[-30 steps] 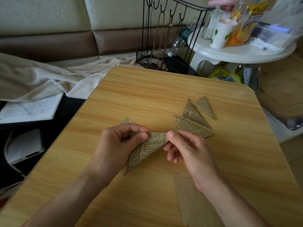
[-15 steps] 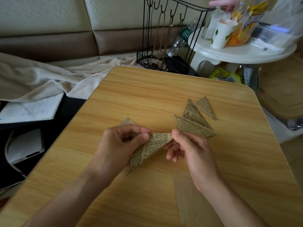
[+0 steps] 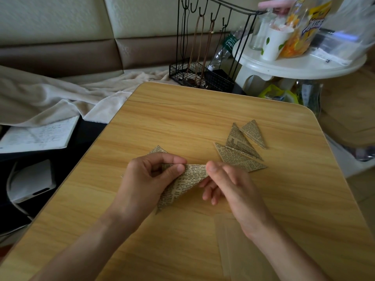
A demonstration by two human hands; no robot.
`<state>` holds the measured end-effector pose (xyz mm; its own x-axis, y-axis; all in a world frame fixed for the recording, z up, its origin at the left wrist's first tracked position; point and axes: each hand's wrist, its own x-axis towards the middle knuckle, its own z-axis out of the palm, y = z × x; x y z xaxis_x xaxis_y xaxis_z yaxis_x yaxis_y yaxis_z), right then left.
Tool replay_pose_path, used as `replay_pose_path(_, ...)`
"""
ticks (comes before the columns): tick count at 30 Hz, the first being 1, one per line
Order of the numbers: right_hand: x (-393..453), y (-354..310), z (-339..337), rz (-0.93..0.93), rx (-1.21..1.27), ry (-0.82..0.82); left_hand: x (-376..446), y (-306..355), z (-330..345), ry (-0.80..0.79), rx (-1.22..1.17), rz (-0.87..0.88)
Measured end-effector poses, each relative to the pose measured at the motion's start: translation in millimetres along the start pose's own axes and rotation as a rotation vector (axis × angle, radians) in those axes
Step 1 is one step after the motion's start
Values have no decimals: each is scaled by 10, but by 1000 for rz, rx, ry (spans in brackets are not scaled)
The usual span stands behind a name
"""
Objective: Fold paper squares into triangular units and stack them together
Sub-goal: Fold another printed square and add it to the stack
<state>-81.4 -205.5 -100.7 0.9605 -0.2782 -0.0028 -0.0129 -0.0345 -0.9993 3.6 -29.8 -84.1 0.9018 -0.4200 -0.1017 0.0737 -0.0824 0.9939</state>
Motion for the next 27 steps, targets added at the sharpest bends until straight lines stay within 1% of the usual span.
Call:
replay_pose_path(3,7,52,15,15,30,70,1,-6,4,-7,-3,8)
replay_pose_path(8,27,69,21,65,121,120,12,-9,17,-14,-3,14)
replay_pose_path(14,32,49,16,61,255,143,2,-13,45,-16,14,8)
replay_pose_path(16,42,45,2,59,278,115,3,-28,42,0,24,-2)
replay_pose_path(18,41,47,-3,49,234,63,2,-34,36,4,23,-7)
replay_pose_path(22,-1,102,17,-24,-50,31,-7,-16,33,-8,16,-8)
replay_pose_path(23,-6,116,20,-27,-77,27,-10,-11,34,-12,4,-10)
replay_pose_path(25,-4,120,16,-25,-58,24,-8,-2,26,-20,-19,-19)
replay_pose_path(27,9,124,8,-22,-11,56,-4,6,14,-44,-44,-42)
